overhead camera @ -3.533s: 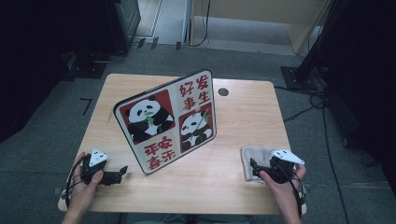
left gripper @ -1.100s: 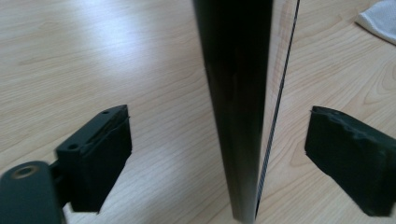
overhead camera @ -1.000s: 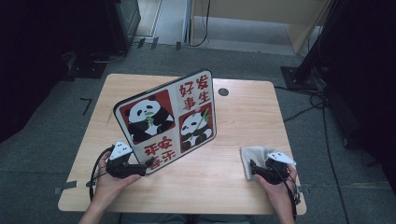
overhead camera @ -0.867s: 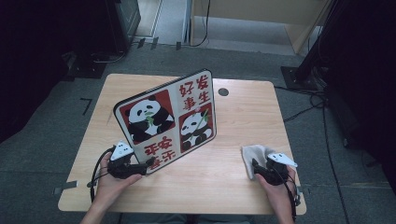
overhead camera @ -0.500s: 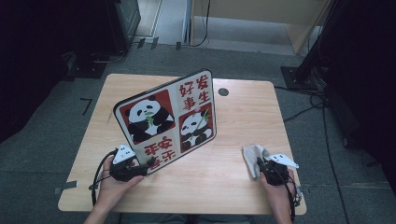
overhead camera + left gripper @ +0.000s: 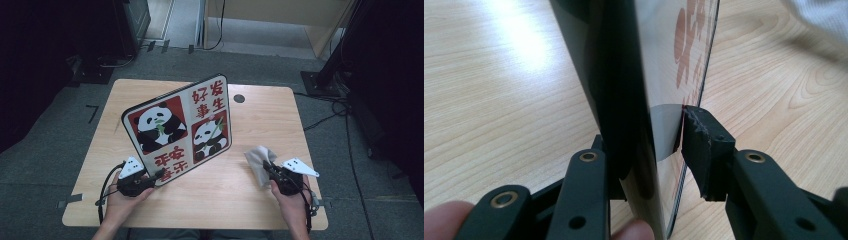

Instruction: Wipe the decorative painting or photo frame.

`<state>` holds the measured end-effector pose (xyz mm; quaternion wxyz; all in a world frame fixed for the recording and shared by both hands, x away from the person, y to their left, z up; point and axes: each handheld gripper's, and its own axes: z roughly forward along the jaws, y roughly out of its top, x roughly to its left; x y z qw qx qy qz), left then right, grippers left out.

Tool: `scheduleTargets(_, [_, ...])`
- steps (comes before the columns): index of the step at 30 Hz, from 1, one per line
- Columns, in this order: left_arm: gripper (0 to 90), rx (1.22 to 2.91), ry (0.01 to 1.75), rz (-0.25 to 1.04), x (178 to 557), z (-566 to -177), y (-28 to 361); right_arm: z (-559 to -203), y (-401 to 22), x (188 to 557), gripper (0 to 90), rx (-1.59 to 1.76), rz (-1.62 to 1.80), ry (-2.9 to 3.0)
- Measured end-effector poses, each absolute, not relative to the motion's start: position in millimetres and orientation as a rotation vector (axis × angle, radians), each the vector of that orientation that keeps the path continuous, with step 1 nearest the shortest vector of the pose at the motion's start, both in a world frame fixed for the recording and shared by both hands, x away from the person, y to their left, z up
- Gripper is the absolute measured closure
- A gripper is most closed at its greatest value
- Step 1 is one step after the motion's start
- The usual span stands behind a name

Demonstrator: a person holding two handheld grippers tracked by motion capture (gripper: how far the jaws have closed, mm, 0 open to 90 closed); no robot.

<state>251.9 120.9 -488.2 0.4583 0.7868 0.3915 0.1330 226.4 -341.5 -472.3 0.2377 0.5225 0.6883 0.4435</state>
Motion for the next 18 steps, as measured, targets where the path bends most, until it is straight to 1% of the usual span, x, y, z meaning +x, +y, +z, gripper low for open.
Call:
scheduleTargets(5, [68.4,1.931,0.943,0.294,252.7,-488.6,122.1,-451.7,-314.1,228.4,85.4,1.336,1.316,1.897])
scheduleTargets(9, [75.7,1.934,0.907,0.236,251.8,-488.8,118.0,-435.0,-289.4,233.5,85.4,1.257,1.382,1.912])
scheduleTargets(11, [77.7,1.930,0.902,0.205,251.7,-489.1,116.0,-426.9,-276.7,236.6,85.3,1.225,1.411,1.923])
scheduleTargets(18, [81.4,1.920,0.890,0.157,251.0,-490.0,113.3,-406.6,-236.7,247.7,85.4,1.094,1.509,1.943])
